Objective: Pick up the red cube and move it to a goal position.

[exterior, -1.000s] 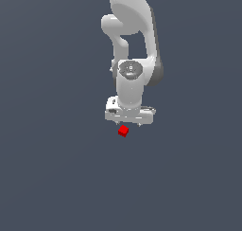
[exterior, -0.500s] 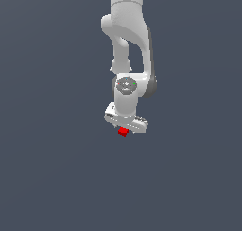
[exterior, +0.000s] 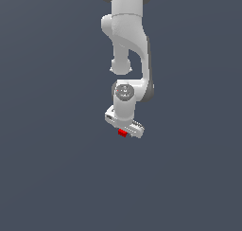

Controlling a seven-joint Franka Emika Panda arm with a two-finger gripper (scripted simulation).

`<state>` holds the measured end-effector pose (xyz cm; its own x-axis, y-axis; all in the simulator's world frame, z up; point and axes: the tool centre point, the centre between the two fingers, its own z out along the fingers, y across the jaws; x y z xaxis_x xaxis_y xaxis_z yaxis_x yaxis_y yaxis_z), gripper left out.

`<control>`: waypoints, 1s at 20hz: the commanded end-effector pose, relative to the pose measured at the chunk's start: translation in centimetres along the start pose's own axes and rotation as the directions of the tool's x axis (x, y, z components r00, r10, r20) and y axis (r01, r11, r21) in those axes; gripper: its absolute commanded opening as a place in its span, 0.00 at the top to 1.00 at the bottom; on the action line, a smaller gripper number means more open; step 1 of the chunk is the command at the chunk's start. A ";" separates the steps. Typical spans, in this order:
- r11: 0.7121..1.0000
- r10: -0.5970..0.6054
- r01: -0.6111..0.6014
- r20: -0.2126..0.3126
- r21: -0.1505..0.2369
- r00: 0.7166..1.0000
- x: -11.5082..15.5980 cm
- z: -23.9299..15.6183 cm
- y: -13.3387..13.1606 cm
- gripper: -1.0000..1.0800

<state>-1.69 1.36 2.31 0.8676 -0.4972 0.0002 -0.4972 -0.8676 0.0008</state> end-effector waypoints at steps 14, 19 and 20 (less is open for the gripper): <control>1.000 0.014 -0.014 -0.001 0.000 1.000 0.0 0.3 0.0 1.00; 1.000 0.014 -0.014 -0.001 0.000 1.000 -0.1 -0.6 0.2 1.00; 1.000 0.014 -0.014 -0.001 0.000 1.000 -0.1 -0.9 0.2 1.00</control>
<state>-1.91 1.28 2.77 0.8608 -0.5089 -0.0003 -0.5089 -0.8608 0.0014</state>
